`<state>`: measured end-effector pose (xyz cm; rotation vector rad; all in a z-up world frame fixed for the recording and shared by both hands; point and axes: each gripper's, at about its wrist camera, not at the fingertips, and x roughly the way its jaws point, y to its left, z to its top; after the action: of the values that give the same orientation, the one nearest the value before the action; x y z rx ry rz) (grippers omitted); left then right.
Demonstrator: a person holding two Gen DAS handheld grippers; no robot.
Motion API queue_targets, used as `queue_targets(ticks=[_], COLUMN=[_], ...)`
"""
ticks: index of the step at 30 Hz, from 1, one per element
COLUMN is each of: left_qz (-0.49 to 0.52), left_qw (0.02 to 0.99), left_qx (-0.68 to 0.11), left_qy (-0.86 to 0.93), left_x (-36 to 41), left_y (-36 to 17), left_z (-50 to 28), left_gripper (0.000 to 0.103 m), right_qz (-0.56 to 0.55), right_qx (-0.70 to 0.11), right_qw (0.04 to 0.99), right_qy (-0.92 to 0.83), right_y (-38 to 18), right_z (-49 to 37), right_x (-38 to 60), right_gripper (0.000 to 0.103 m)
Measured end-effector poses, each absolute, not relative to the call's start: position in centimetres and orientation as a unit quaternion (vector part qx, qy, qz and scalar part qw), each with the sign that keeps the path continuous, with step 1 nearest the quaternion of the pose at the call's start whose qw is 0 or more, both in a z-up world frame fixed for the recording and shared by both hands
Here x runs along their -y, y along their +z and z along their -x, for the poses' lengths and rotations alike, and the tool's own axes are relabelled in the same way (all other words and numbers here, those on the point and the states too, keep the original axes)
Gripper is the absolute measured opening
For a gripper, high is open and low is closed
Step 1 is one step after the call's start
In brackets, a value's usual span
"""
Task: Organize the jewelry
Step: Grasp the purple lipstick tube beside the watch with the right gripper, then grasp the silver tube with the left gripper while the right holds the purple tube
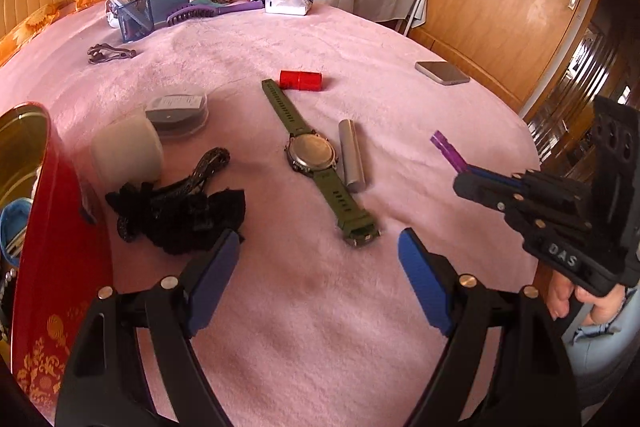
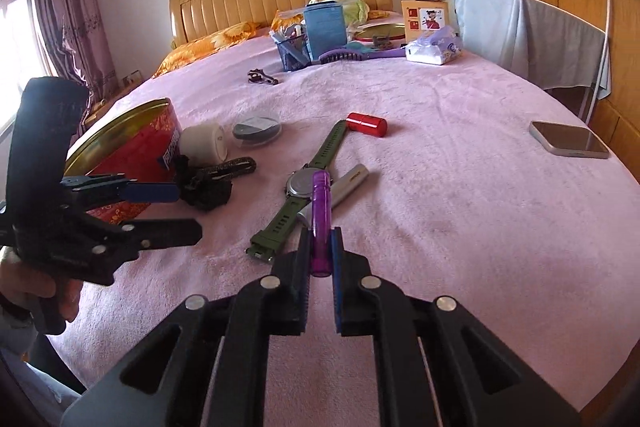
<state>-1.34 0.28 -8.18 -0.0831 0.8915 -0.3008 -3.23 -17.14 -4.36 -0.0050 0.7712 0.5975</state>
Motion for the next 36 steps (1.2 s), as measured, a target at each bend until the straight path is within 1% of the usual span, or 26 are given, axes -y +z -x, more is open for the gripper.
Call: queue_targets(ticks=[5,11,17,20,21,22,23,24,28,32,36], left_qz=[0.011,-0.029,-0.039,-0.074,-0.083,-0.086,-0.078,-0.072,-0.06,-0.038,-0.017], left_qw=[0.896,0.882,0.876,0.865,0.866,0.863,0.859,0.857,0.865,0.884,0.904], left_qx=[-0.42,-0.443,-0.454,-0.477,-0.474,-0.48,-0.487,-0.49,-0.477,-0.443,-0.41], left_qy=[-0.143,-0.159,-0.158,-0.135,-0.133,-0.132,-0.136,-0.139,-0.146,-0.147,-0.122], left_x=[3.1,7.4,9.4,10.4,10.7,10.8,10.7,10.6,10.0,7.6,3.2], left_y=[-8.4,-10.6,-11.8,-12.7,-12.6,-12.7,-12.8,-12.8,-11.5,-8.3,-5.1], left_z=[-2.0,-4.6,-6.5,-7.5,-7.5,-7.4,-7.4,-7.4,-6.1,-3.5,0.1], left_gripper=[0.08,0.08,0.08,0.079,0.061,0.024,0.02,0.017,0.017,0.017,0.017], right_qz=[-0.005,-0.005,-0.018,-0.024,-0.026,-0.028,-0.029,-0.029,-0.029,-0.021,-0.01], right_qx=[-0.366,-0.362,-0.355,-0.351,-0.35,-0.349,-0.348,-0.348,-0.347,-0.342,-0.336], right_qw=[0.89,0.897,0.901,0.902,0.902,0.902,0.902,0.902,0.903,0.905,0.902], right_qy=[0.273,0.254,0.248,0.25,0.251,0.252,0.252,0.252,0.251,0.253,0.27], right_y=[-4.2,-4.3,-4.1,-3.9,-3.9,-3.8,-3.8,-3.8,-3.5,-2.6,-1.4], right_z=[2.9,2.7,2.7,2.9,2.9,3.2,3.2,3.2,3.4,3.8,4.1], right_x=[18.9,20.9,22.9,23.3,23.4,23.6,23.6,23.7,23.6,23.0,20.9], right_gripper=[0.01,0.01,0.01,0.01,0.01,0.01,0.01,0.01,0.01,0.01,0.01])
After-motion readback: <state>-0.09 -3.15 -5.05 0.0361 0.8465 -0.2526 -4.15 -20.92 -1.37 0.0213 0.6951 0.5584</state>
